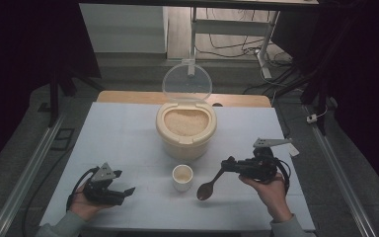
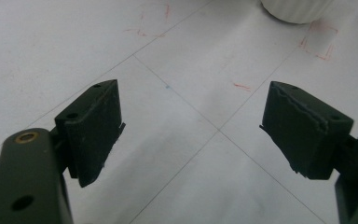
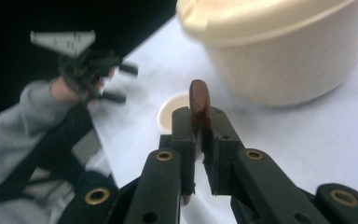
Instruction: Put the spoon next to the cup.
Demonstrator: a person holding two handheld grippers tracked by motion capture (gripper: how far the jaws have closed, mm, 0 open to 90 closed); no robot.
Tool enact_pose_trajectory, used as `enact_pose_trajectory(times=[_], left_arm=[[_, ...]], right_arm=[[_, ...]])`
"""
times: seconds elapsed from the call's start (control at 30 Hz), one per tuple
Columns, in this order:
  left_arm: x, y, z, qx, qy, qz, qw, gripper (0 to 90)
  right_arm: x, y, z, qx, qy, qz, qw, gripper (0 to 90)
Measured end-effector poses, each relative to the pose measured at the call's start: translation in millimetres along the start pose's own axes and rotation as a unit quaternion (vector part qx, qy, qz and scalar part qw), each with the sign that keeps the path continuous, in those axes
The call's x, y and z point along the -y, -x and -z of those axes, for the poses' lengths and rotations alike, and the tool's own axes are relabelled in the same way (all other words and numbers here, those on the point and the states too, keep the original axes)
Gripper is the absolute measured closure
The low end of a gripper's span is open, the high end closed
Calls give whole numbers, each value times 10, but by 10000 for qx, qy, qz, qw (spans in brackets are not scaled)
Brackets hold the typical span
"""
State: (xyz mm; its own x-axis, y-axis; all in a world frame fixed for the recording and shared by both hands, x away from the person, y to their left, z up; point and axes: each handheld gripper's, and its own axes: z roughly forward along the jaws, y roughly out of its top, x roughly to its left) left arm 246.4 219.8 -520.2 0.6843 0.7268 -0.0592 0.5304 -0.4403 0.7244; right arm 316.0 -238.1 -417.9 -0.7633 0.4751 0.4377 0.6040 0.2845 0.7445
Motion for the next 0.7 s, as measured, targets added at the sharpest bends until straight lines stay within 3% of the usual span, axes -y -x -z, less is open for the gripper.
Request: enact_pose_trajectory(times=[0.07, 0.17, 0.43, 0.7], left_arm=[[1, 1, 0, 2, 1, -3, 10000, 196], [1, -1, -1, 2, -1, -4, 10000, 196], [3, -3, -10, 9, -37, -20, 10000, 196], [5, -3, -18, 16, -73, -36, 10000, 196]], right_arm=[[-1, 4, -99, -65, -265, 7, 9996, 827], [-12, 19, -222, -113, -453, 20, 9989, 827], [-61, 143, -431, -157, -556, -123, 9983, 820], [-39, 282, -569, 513, -531, -13, 9973, 724]])
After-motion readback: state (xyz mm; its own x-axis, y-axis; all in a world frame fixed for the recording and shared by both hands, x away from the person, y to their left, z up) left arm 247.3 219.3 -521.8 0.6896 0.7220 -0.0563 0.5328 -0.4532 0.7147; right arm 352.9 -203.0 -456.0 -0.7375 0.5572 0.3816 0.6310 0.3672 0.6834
